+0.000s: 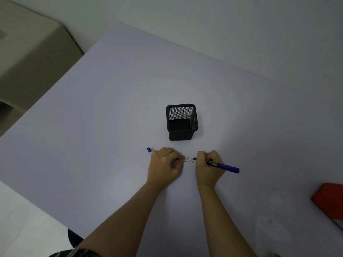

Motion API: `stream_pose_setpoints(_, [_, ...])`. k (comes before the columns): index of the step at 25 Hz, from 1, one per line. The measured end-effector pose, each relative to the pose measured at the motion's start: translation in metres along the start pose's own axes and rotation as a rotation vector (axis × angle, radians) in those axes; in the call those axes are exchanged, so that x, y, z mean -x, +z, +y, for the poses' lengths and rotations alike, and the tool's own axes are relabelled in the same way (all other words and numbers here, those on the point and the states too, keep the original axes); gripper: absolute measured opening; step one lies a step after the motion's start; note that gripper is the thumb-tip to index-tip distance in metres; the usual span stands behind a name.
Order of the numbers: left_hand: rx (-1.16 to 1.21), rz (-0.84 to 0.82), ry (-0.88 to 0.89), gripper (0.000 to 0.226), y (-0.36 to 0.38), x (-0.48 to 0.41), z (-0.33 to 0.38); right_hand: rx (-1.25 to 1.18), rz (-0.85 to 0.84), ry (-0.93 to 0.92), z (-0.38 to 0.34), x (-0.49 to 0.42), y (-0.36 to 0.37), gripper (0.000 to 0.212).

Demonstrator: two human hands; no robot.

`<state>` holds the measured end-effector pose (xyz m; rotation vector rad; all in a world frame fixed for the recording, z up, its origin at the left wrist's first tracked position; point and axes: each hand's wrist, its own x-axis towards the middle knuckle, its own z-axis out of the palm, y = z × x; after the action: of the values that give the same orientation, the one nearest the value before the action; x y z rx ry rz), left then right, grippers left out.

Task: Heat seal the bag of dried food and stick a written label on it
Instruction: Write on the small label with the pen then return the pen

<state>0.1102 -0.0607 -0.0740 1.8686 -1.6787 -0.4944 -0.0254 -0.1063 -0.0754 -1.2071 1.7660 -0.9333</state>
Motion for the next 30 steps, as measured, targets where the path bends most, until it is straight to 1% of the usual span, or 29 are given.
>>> stream_pose_setpoints(3, [0.027,-0.018,-0.031,0.013,-0.001,-0.001,0.002,-0.328,0.187,-0.006,-0.022,0.012,-0.018,0.033])
stream_pose_setpoints(5, [0.060,-0.032,-0.070,0.010,-0.004,-0.002,0.003,-0.462,0.241,0.048,-0.034,0.022,-0.039,0.033])
stream_pose_setpoints(6, [0.071,-0.039,-0.076,0.012,-0.006,-0.001,0.005,-0.480,0.235,0.064,-0.036,0.030,-0.052,0.031])
stream_pose_setpoints(8, [0.070,-0.039,-0.066,0.020,-0.009,-0.002,0.007,-0.467,0.187,0.112,-0.039,0.050,-0.072,0.032])
stream_pose_setpoints(11, [0.089,-0.031,-0.054,0.031,-0.012,0.000,0.011,-0.505,0.218,0.187,-0.042,0.077,-0.093,0.037])
stream_pose_setpoints(13, [0.141,-0.053,-0.075,0.030,-0.014,0.001,0.016,-0.545,0.242,0.214,-0.048,0.088,-0.101,0.039])
stream_pose_setpoints(15, [0.249,-0.050,-0.115,0.023,-0.024,0.001,0.023,-0.605,0.257,0.231,-0.058,0.095,-0.104,0.040])
stream_pose_setpoints(17, [0.274,0.031,-0.074,0.021,-0.037,0.005,0.024,-0.672,0.263,0.246,-0.067,0.102,-0.104,0.038])
stream_pose_setpoints(19, [0.163,0.186,-0.010,0.020,-0.053,0.012,0.014,-0.667,0.258,0.230,-0.075,0.110,-0.103,0.035])
stream_pose_setpoints(20, [0.101,0.210,-0.039,0.020,-0.061,0.014,0.007,-0.642,0.253,0.219,-0.077,0.114,-0.102,0.033])
stream_pose_setpoints(21, [0.036,0.179,-0.096,0.024,-0.068,0.014,0.000,-0.621,0.248,0.209,-0.079,0.119,-0.100,0.031])
stream_pose_setpoints(22, [-0.046,0.086,-0.167,0.029,-0.072,0.015,-0.005,-0.609,0.241,0.203,-0.080,0.123,-0.098,0.031])
stream_pose_setpoints(23, [-0.133,-0.019,-0.186,0.033,-0.072,0.016,-0.011,-0.607,0.234,0.198,-0.082,0.128,-0.097,0.032])
stream_pose_setpoints(25, [-0.238,-0.155,-0.081,0.027,-0.070,0.021,-0.017,-0.610,0.228,0.194,-0.085,0.135,-0.094,0.034])
stream_pose_setpoints(26, [-0.196,-0.179,-0.087,0.022,-0.070,0.023,-0.015,-0.616,0.232,0.192,-0.086,0.138,-0.094,0.035])
stream_pose_setpoints(28, [-0.041,-0.177,-0.196,0.021,-0.074,0.024,-0.006,-0.623,0.237,0.185,-0.089,0.142,-0.095,0.036])
stream_pose_setpoints(30, [0.194,-0.121,-0.289,0.023,-0.082,0.026,0.012,-0.605,0.228,0.178,-0.093,0.143,-0.097,0.037])
